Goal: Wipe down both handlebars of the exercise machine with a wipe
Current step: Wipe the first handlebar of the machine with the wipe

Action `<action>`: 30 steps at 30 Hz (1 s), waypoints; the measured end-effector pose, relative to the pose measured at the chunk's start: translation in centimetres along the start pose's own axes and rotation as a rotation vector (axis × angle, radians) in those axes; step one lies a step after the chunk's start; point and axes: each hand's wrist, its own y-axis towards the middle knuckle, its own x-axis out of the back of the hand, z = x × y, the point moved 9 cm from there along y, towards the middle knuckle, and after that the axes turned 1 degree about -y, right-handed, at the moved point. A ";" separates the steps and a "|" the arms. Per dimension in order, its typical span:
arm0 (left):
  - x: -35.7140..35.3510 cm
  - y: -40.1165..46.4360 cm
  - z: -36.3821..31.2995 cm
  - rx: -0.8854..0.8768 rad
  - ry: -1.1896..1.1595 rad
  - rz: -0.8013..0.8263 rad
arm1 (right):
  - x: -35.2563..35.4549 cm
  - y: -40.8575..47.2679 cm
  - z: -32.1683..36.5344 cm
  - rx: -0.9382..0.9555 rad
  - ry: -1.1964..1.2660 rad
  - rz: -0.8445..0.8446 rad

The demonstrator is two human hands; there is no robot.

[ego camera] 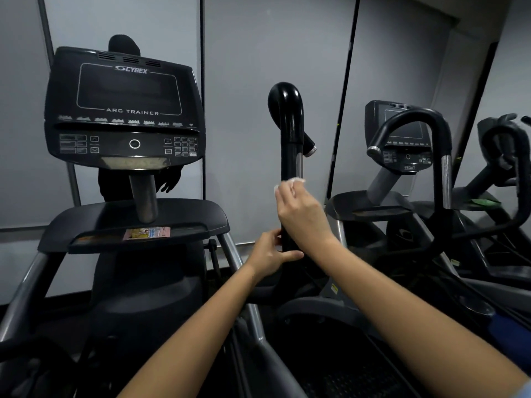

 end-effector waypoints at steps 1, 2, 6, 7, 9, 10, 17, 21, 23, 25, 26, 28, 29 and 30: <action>-0.1 0.0 0.0 -0.008 0.015 -0.007 | -0.1 -0.9 0.7 0.025 -0.021 0.001; -0.1 -0.1 -0.1 -0.012 0.024 -0.014 | 0.2 -1.0 0.6 0.019 -0.017 -0.009; -0.4 0.1 0.7 0.060 -0.023 -0.007 | 1.6 3.9 -2.1 -0.071 0.017 -0.043; -0.5 0.1 0.9 0.078 -0.031 -0.010 | 1.5 5.4 -2.8 -0.083 0.029 -0.011; -0.4 0.2 1.3 0.101 -0.034 -0.024 | 1.3 6.9 -3.7 -0.106 0.045 0.025; -0.4 0.2 1.4 0.103 -0.032 -0.026 | 1.1 6.8 -3.7 -0.107 0.034 0.027; 0.0 0.2 0.4 0.011 0.065 -0.058 | 0.0 -3.8 2.5 0.110 0.014 -0.021; -0.1 0.4 0.2 -0.017 0.048 -0.034 | 0.1 -2.2 1.9 0.132 0.007 -0.011; -0.2 0.4 0.6 -0.001 0.017 -0.021 | -0.1 1.3 0.6 0.080 0.020 0.064; -0.2 0.4 0.9 0.011 0.000 -0.014 | -0.2 2.9 -0.2 0.021 0.048 0.138; -0.1 0.4 0.9 0.007 0.005 -0.018 | -0.2 2.8 0.2 0.026 0.038 0.131; 0.0 0.3 0.7 0.000 0.028 -0.043 | -0.4 0.4 1.9 0.095 0.015 0.073; 0.1 0.2 0.5 -0.006 0.064 -0.062 | -0.3 -1.4 2.8 0.134 0.033 0.033; 0.2 0.3 0.5 -0.013 0.107 -0.076 | 0.1 -3.3 3.3 0.156 0.067 -0.019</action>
